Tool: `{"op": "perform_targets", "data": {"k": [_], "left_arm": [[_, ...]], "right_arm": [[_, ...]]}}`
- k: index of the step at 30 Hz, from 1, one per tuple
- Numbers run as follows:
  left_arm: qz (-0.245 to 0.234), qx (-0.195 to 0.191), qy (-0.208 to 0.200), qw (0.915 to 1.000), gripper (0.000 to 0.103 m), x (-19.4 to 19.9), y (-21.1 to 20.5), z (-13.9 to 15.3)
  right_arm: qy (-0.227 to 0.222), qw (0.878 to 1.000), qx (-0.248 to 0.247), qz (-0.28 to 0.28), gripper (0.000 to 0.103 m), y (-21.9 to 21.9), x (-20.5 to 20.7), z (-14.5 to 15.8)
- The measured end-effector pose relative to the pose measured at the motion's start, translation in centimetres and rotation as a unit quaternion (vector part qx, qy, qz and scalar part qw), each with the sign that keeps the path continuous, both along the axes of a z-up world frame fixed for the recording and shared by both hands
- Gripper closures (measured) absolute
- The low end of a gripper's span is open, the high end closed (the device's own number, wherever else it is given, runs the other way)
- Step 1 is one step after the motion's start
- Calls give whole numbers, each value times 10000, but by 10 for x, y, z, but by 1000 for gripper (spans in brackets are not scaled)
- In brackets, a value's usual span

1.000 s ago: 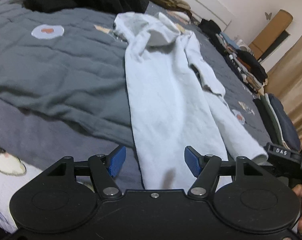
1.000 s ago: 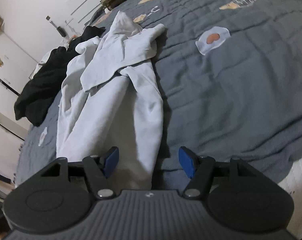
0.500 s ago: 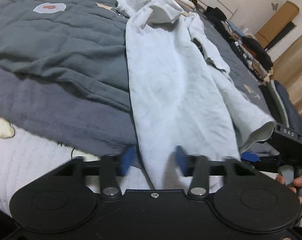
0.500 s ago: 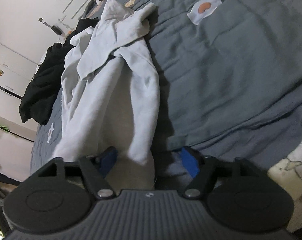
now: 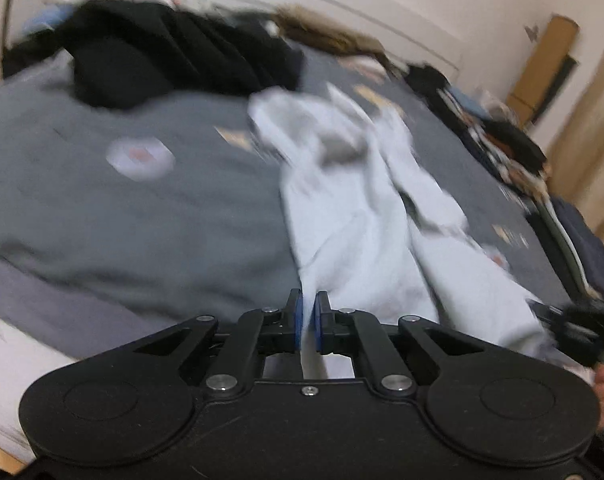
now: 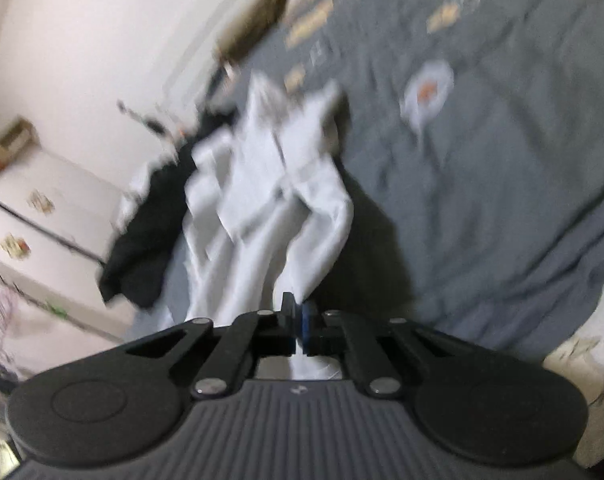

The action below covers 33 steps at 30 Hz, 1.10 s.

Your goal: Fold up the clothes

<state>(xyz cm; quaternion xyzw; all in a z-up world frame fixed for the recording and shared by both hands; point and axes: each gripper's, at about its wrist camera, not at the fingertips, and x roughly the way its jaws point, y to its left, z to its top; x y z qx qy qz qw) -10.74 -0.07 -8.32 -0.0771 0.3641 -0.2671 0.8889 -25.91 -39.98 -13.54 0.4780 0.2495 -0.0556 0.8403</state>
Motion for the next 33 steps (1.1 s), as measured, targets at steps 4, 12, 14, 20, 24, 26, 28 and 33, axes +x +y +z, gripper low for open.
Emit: {"op": "perform_targets", "data": {"k": [4,12,14,20,24,26,28,33], "left_arm": [[391,49,-373,9985,98,15,36,41],[643,1086,-191,9918,95,36,39,36],[647,1370,-31,9885,95,36,35,24],[359,948,-503,9936,51,15,24,36],[-278,611,-949,9932,47,3,-17,45],[-502,482,-989,9927,47,4,-40,44],[-674,267,-919,9931,46,11,-67,41],[-1077,-283,-787,9907,46,27,-114,30]], "right_arm": [[-467,9978,-65,-473,101,-22,-26,23],[567,9898,-1219,-475,99,-41,-28,35],[1294,9750,-1735,-493,98,-38,-19,28],[635,9803,-1767,-605,80,-40,-23,44],[545,9766,-2056,-322,57,-26,-5,53],[512,9723,-2281,-70,55,-16,10,56],[412,9728,-2275,146,52,-10,23,58],[541,9773,-2028,284,47,-25,63,53]]}}
